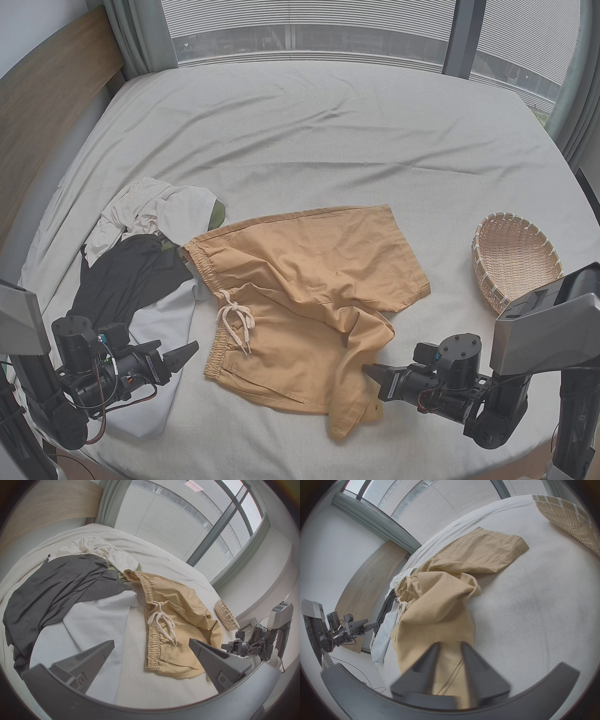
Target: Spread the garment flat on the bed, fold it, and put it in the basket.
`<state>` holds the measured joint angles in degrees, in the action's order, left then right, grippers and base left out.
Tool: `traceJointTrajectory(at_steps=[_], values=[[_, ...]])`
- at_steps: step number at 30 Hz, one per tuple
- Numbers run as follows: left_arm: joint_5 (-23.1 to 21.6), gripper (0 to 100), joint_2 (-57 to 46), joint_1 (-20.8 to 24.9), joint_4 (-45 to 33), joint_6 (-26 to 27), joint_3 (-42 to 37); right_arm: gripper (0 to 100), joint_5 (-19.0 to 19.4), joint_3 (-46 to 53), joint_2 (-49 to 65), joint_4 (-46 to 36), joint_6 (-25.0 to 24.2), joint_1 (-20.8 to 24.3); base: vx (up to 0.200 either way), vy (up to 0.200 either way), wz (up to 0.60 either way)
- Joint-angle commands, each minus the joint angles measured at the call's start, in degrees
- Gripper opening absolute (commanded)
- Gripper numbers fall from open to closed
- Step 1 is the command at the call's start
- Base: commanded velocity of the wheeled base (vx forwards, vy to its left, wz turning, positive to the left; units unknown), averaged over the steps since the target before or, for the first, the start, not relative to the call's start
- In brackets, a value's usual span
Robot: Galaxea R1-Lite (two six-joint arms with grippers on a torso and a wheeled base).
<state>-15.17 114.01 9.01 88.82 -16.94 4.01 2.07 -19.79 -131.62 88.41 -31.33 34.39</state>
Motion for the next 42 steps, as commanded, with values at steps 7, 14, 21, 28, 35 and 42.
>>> traceJointTrajectory(at_steps=[7,14,21,28,35,42], values=[[0.0,100,0.0,0.0,0.0,-0.1,-0.3,0,-1.3,0.6,3.2,0.0,0.7,-2.3,0.000,0.000,0.00],[0.0,100,-0.1,0.4,0.0,-0.1,-0.6,0,-1.0,0.2,4.0,0.0,4.1,-6.2,0.000,0.000,0.00],[0.0,100,-0.1,0.4,0.0,-0.1,-0.7,100,-0.9,-2.1,4.3,0.0,4.1,-5.6,0.000,0.000,0.00],[0.0,100,0.0,0.4,0.0,-0.1,-1.1,100,-0.5,-4.7,4.4,0.0,4.3,-4.8,0.000,0.000,0.00],[0.0,100,-0.1,0.3,0.0,-0.2,-1.4,100,0.3,-6.8,3.9,0.0,4.3,-4.2,0.000,0.000,0.00],[0.0,100,-0.2,0.4,0.0,-0.2,-1.5,100,1.6,-8.3,3.9,0.0,4.3,-2.6,0.000,0.000,0.00]])
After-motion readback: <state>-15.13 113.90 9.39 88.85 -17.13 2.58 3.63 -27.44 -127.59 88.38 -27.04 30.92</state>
